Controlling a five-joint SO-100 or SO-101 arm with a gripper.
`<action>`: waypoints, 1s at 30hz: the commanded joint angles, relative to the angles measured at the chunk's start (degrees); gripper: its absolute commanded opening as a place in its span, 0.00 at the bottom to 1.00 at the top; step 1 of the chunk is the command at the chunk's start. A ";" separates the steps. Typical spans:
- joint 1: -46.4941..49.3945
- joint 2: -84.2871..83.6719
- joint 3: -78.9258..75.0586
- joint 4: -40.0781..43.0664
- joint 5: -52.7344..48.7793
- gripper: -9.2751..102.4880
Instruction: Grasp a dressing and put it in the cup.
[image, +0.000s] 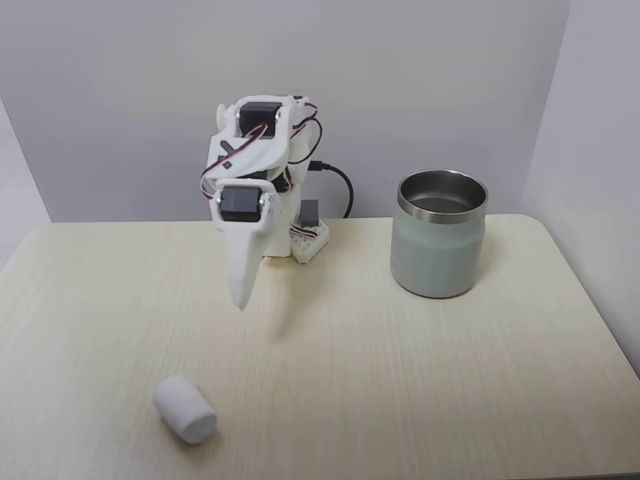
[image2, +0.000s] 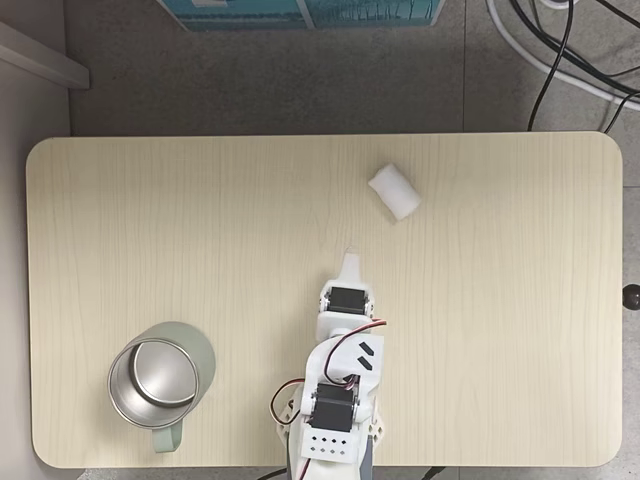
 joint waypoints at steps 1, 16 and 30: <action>-0.09 -0.44 7.38 2.81 1.32 0.09; 4.48 50.89 55.72 17.31 10.99 0.26; 8.79 92.64 78.84 24.43 19.78 0.31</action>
